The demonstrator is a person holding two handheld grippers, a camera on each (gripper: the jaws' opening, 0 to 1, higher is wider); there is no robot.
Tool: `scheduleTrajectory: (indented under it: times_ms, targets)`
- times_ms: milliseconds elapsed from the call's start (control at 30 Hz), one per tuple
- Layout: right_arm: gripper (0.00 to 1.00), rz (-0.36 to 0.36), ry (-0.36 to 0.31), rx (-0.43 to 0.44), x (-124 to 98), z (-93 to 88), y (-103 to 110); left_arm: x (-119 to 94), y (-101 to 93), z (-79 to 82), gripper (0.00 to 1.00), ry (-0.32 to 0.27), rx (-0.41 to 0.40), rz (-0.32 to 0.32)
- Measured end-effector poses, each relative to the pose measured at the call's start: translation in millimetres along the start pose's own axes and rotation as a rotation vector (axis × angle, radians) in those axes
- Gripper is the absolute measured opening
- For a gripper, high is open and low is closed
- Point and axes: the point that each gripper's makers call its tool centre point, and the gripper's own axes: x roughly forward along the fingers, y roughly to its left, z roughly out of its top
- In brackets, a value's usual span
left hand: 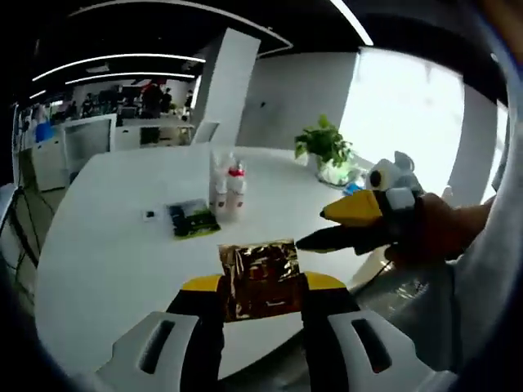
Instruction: Arrange the skincare products in the storage area until every visible bottle or jar stands upright without overlapping.
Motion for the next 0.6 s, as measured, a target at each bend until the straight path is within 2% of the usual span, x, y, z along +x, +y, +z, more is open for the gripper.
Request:
scheduleTrajectory:
  times_ms: [133,233,300,400,533,600]
  targets:
    - [0.30,0.020,0.024,0.020,8,-6.5,3,3,-20.6,2.7,0.34,-0.016,0.072,-0.059]
    - [0.26,0.002,0.062,0.060,9,-15.4,-3,6,-31.5,0.9,0.34,-0.008,0.130,-0.092]
    - [0.23,0.014,0.067,0.080,9,-16.0,-3,6,-37.6,0.1,0.34,0.000,0.154,-0.107]
    - [0.11,0.011,0.100,0.078,8,-22.1,-4,6,-42.1,0.6,0.34,-0.002,0.170,-0.121]
    - [0.10,0.017,0.120,0.076,10,-26.6,-2,7,-42.5,0.0,0.34,0.004,0.184,-0.125]
    - [0.06,0.021,0.141,0.072,11,-30.4,-2,7,-43.0,-0.2,0.34,0.008,0.189,-0.125]
